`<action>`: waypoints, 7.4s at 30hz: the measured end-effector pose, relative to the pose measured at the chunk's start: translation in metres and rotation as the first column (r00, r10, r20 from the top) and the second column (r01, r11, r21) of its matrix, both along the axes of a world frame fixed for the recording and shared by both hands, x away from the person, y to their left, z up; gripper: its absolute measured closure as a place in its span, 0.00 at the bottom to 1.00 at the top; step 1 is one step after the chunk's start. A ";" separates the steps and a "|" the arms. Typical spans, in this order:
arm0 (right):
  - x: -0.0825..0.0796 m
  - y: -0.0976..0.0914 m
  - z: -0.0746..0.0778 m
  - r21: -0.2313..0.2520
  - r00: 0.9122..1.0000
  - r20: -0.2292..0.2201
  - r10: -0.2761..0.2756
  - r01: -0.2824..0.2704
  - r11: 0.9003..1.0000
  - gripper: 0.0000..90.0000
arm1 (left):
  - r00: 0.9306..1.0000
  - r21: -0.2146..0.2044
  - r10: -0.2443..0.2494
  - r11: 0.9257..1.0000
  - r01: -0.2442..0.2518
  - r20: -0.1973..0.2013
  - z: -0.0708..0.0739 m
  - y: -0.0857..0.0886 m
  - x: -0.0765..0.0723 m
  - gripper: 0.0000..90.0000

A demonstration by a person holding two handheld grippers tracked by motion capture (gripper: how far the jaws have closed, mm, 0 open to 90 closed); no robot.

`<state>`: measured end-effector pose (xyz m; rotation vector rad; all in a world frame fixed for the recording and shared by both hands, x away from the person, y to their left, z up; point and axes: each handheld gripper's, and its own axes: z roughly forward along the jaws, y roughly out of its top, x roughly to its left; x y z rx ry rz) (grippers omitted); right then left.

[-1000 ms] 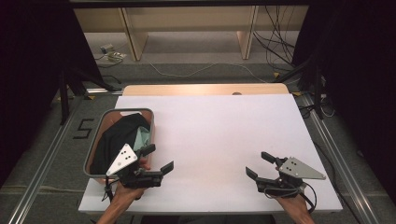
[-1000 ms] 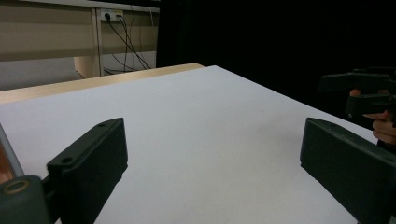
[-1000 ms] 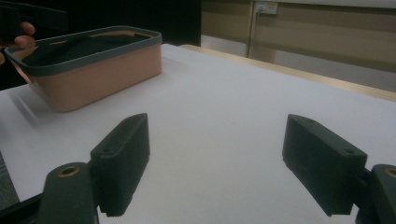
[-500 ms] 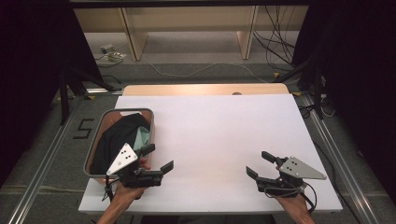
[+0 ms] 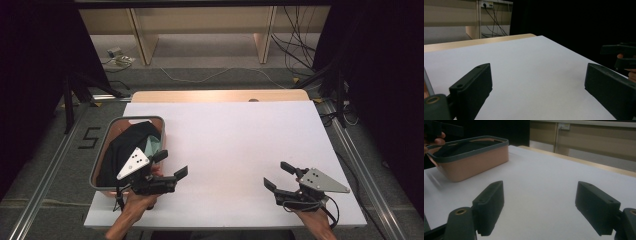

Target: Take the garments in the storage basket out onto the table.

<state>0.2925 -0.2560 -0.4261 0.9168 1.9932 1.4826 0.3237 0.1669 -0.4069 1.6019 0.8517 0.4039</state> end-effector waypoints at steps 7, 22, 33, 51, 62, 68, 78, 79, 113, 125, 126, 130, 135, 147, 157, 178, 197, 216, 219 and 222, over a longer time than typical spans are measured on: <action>0.001 0.000 0.000 0.007 1.000 0.000 -0.003 0.003 1.000 0.26 | 0.999 -0.016 0.031 0.999 -0.030 0.019 0.010 -0.002 0.007 0.08; 0.001 0.000 0.000 0.006 1.000 0.000 0.003 -0.003 1.000 0.26 | 0.998 -0.041 0.056 0.998 -0.056 -0.012 0.025 -0.022 0.039 0.08; 0.001 0.000 -0.001 0.004 1.000 -0.006 0.003 -0.003 1.000 0.27 | 0.997 -0.052 0.063 0.997 -0.065 -0.054 0.036 -0.021 0.064 0.08; 0.001 0.000 -0.002 0.017 1.000 -0.017 0.017 -0.016 1.000 0.27 | 0.979 -0.010 0.162 0.986 -0.165 -0.126 0.038 0.011 0.087 0.10; 0.001 0.001 -0.003 0.015 1.000 -0.018 0.025 -0.024 1.000 0.27 | 0.954 0.041 0.248 0.969 -0.245 -0.167 0.047 0.054 0.092 0.11; 0.001 0.002 -0.003 0.012 0.999 -0.025 0.028 -0.027 1.000 0.27 | 0.933 0.047 0.286 0.958 -0.283 -0.218 0.046 0.072 0.096 0.11; 0.001 0.002 -0.003 0.014 0.999 -0.026 0.030 -0.030 0.999 0.27 | 0.865 0.220 0.393 0.916 -0.337 -0.311 0.043 0.092 0.101 0.14; 0.001 0.002 -0.003 0.013 0.999 -0.026 0.031 -0.031 0.999 0.27 | 0.860 0.238 0.396 0.913 -0.332 -0.320 0.042 0.094 0.102 0.14; 0.002 0.003 -0.005 0.008 0.999 -0.028 0.041 -0.041 0.999 0.28 | 0.747 0.542 0.476 0.819 -0.186 -0.463 -0.001 0.090 0.117 0.05; 0.003 0.002 -0.006 0.000 0.999 -0.034 0.039 -0.039 0.999 0.28 | 0.684 0.559 0.475 0.821 -0.117 -0.554 -0.027 0.090 0.124 0.00; 0.003 0.003 -0.006 0.004 0.999 -0.035 0.040 -0.040 0.999 0.28 | 0.682 0.559 0.472 0.822 -0.111 -0.559 -0.027 0.090 0.124 0.00; 0.004 0.004 -0.007 0.002 0.998 -0.040 0.043 -0.043 0.999 0.28 | 0.666 0.559 0.464 0.825 -0.085 -0.584 -0.034 0.091 0.125 0.00; 0.004 0.005 -0.007 -0.004 0.998 -0.043 0.046 -0.046 0.999 0.29 | 0.664 0.605 0.485 0.794 -0.062 -0.569 -0.040 0.088 0.126 0.00; 0.003 0.004 -0.007 -0.014 0.998 -0.047 0.044 -0.044 0.999 0.29 | 0.674 0.718 0.558 0.693 -0.058 -0.484 -0.049 0.073 0.127 0.00; 0.003 0.004 -0.007 -0.016 0.998 -0.046 0.044 -0.045 0.999 0.30 | 0.697 0.759 0.564 0.650 -0.045 -0.443 -0.049 0.069 0.125 0.06; 0.004 0.003 -0.007 -0.009 0.998 -0.050 0.043 -0.043 0.999 0.32 | 0.758 0.600 0.452 0.794 -0.101 -0.470 -0.034 0.093 0.118 0.57; 0.005 0.002 -0.007 0.003 0.998 -0.045 0.036 -0.036 0.999 0.32 | 0.801 0.275 0.296 0.946 -0.170 -0.520 -0.004 0.119 0.110 0.62; 0.005 0.001 -0.007 0.003 0.998 -0.048 0.030 -0.030 1.000 0.32 | 0.877 0.045 0.182 0.982 -0.181 -0.444 0.037 0.132 0.095 0.61; 0.005 0.001 -0.007 0.002 0.998 -0.048 0.030 -0.030 1.000 0.32 | 0.883 0.033 0.183 0.982 -0.187 -0.433 0.040 0.131 0.094 0.61; 0.005 0.001 -0.007 0.003 0.998 -0.048 0.030 -0.030 1.000 0.32 | 0.886 0.022 0.187 0.980 -0.197 -0.424 0.043 0.132 0.093 0.61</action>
